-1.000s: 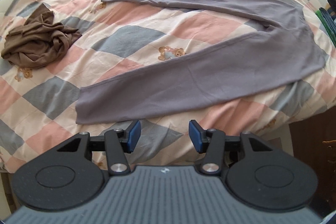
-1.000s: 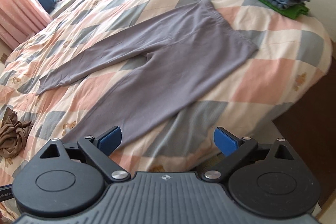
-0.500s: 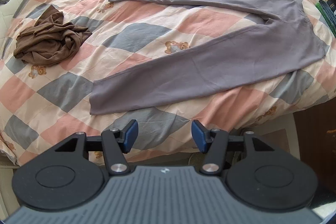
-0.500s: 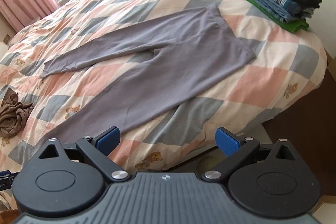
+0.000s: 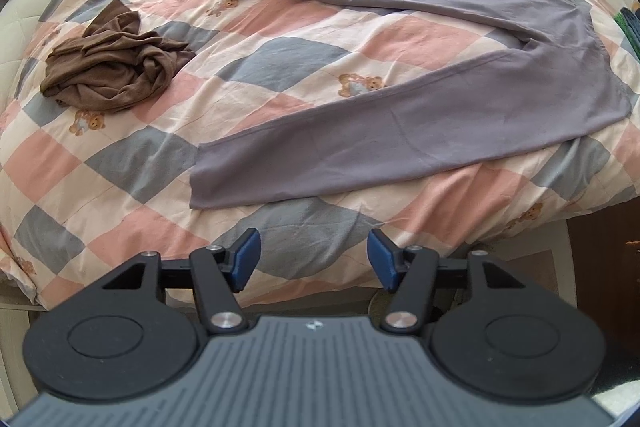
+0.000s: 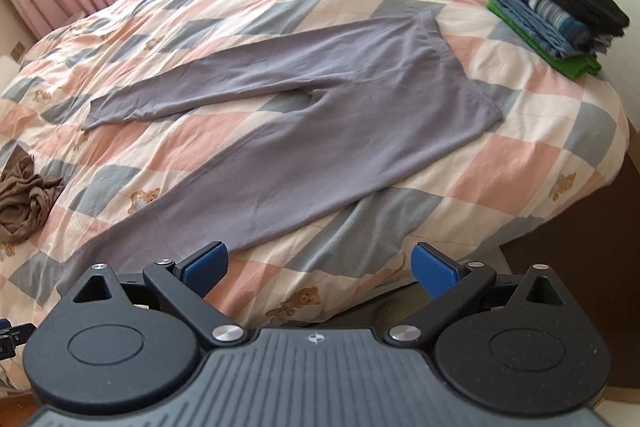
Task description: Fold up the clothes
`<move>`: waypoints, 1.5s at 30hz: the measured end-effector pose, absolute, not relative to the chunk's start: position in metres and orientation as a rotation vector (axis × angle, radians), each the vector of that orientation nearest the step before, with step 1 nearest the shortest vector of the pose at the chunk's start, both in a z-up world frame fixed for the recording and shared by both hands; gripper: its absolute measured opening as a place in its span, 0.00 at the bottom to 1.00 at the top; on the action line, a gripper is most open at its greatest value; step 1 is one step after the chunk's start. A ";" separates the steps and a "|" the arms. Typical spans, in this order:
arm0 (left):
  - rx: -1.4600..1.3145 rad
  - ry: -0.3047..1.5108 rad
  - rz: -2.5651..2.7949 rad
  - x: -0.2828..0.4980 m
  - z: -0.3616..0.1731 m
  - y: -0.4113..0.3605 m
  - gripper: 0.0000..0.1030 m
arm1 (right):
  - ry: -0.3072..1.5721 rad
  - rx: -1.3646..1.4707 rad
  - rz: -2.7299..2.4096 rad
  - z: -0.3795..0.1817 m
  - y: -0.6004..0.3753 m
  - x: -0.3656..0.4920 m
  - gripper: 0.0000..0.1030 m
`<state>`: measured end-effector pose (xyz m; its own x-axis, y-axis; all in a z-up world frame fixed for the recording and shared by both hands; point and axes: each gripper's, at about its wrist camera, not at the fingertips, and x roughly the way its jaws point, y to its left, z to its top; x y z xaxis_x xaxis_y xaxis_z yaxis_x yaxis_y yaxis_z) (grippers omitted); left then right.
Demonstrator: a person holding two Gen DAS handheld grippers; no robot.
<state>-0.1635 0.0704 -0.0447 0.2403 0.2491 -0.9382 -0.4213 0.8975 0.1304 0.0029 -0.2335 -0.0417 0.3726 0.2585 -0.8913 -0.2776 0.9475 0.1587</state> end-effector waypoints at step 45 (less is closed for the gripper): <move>-0.289 1.322 0.543 -0.081 -0.078 0.082 0.55 | 1.288 -0.133 0.480 -0.095 -0.193 0.093 0.98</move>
<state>-0.0806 0.0819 -0.0776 0.1472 0.2107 -0.9664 -0.5299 0.8418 0.1028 0.0929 -0.1935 -0.0948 0.1964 0.2683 -0.9431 -0.4139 0.8946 0.1683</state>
